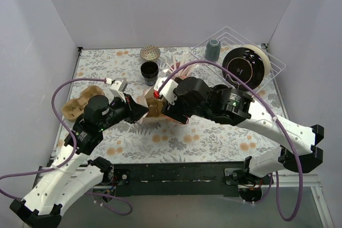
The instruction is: Pack the takeout coffee
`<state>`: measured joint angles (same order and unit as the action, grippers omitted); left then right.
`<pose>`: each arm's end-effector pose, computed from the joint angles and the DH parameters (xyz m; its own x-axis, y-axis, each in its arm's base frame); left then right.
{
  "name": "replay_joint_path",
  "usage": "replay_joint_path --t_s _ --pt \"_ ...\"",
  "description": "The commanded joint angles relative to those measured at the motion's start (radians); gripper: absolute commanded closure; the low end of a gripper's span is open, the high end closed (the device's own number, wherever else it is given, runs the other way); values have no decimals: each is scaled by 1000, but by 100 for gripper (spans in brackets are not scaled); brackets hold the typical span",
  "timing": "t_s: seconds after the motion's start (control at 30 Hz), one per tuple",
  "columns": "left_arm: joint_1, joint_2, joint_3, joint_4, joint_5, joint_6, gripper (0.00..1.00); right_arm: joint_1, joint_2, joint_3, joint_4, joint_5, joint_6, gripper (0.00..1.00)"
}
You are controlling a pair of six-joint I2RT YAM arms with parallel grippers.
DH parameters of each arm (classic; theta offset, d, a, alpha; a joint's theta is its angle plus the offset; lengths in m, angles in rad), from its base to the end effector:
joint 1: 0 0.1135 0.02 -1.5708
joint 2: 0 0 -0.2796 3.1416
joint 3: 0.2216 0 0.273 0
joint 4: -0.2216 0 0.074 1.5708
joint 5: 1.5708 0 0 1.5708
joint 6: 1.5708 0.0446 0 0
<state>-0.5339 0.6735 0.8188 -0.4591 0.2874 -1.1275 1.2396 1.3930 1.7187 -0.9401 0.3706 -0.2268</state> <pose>0.1376 -0.0960 0.3498 -0.7645 -0.5544 -0.3289 0.0688 0.4371 -0.8968 0.1122 0.2767 0.4641 -0.0061 -0.6623 -0.7492 -0.8073 0.4455 -0.3872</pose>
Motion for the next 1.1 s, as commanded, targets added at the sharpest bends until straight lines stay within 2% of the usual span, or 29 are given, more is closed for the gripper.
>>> replay_joint_path --t_s 0.0,0.17,0.3,0.4,0.6,0.77,0.93,1.0,1.07 --pt "-3 -31 -32 105 47 107 100 3 -23 -94 161 45 -146 89" --pt "-1 -8 -33 157 30 161 100 -55 4 -64 225 25 -201 91" --pt "-3 3 -52 207 110 218 100 -100 12 -59 219 -24 -241 91" --pt "-3 5 -69 211 224 256 100 -117 -3 -73 208 -55 -262 90" --pt "-1 -45 -110 199 328 304 100 -129 -5 -50 141 -96 -283 90" --pt "-1 -40 -76 103 273 357 100 -129 -34 -76 69 -177 -250 90" --pt "-1 -74 -98 115 162 322 100 -123 -139 -275 121 -211 -214 91" --pt "-1 -80 -89 114 90 293 100 -118 -155 -300 126 -220 -203 91" --pt "-1 -78 -72 114 59 270 90 -115 -155 -311 119 -239 -192 91"
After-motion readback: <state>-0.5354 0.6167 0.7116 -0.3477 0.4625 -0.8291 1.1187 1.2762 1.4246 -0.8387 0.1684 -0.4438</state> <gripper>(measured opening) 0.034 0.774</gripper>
